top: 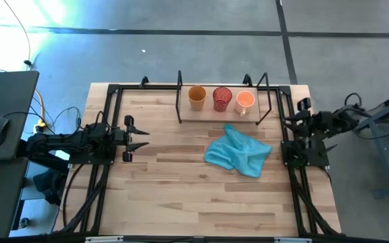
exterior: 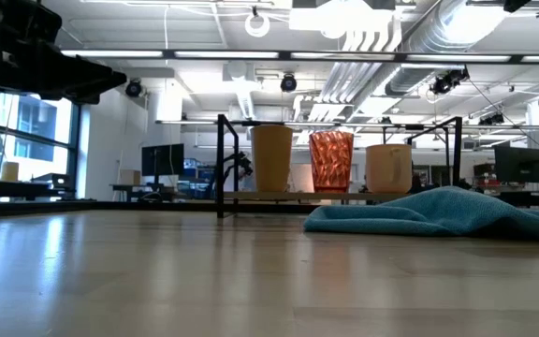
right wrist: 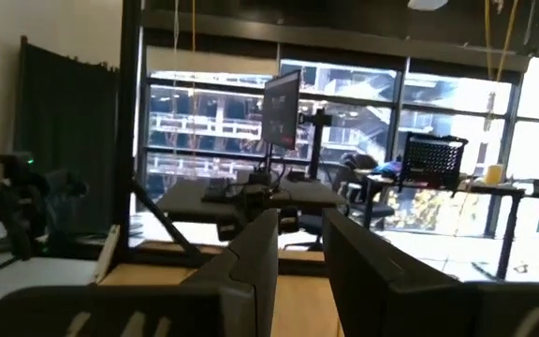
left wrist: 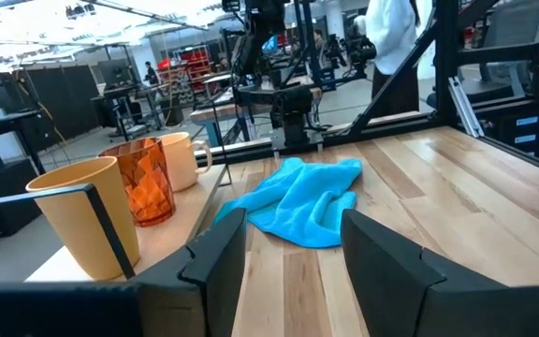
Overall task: Stack small to large cups/mugs on shelf
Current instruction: Return to Home Position
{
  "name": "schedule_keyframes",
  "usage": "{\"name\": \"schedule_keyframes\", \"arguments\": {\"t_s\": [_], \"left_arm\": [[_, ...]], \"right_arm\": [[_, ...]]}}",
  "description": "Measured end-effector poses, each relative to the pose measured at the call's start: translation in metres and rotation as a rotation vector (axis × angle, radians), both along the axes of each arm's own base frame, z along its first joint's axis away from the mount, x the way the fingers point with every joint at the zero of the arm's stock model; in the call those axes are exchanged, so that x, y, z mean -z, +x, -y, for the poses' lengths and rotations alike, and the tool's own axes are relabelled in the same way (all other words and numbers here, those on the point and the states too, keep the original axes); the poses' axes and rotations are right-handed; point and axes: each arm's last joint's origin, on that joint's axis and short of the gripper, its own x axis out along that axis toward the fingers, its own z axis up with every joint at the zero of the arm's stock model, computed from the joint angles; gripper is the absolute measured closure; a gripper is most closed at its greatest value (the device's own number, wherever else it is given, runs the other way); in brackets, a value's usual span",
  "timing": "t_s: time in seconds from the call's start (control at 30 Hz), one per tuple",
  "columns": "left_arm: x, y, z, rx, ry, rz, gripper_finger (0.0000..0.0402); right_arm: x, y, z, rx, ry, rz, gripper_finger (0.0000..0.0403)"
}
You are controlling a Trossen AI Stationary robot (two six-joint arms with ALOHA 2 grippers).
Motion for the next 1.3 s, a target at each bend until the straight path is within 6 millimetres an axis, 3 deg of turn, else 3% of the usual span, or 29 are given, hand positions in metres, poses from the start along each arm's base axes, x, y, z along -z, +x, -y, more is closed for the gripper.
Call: {"name": "schedule_keyframes", "arguments": {"t_s": [0.37,0.8,1.3], "left_arm": [[0.000,0.000,0.000,-0.001,0.000,0.000,0.0236],[0.000,0.000,0.000,-0.001,0.000,0.000,0.0236],[0.000,0.000,0.000,-0.001,0.000,0.000,0.0236]], "right_arm": [[0.036,0.028,-0.018,-0.060,0.080,0.033,0.0325],[0.062,0.044,-0.022,-0.086,0.145,0.053,0.0325],[0.067,0.049,-0.013,-0.122,0.168,0.039,0.0325]]}}
